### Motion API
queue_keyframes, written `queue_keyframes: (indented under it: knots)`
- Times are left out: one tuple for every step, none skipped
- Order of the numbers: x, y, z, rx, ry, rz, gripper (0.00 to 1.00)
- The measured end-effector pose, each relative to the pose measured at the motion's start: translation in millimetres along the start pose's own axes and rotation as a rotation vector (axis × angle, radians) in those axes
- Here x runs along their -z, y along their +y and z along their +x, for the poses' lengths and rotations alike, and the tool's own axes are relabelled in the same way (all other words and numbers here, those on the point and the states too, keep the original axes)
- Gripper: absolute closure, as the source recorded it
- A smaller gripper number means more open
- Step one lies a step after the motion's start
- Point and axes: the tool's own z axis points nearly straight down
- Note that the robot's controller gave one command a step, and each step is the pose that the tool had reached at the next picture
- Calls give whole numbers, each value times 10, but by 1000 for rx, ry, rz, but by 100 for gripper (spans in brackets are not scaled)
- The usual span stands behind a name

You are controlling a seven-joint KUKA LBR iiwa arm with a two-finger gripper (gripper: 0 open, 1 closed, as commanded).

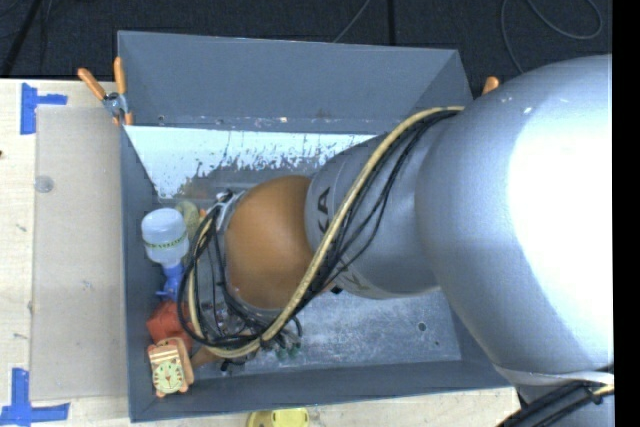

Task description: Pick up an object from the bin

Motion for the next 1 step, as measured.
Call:
queue_keyframes:
  knots:
    - [1698,-37,101,-7,-5,0,100]
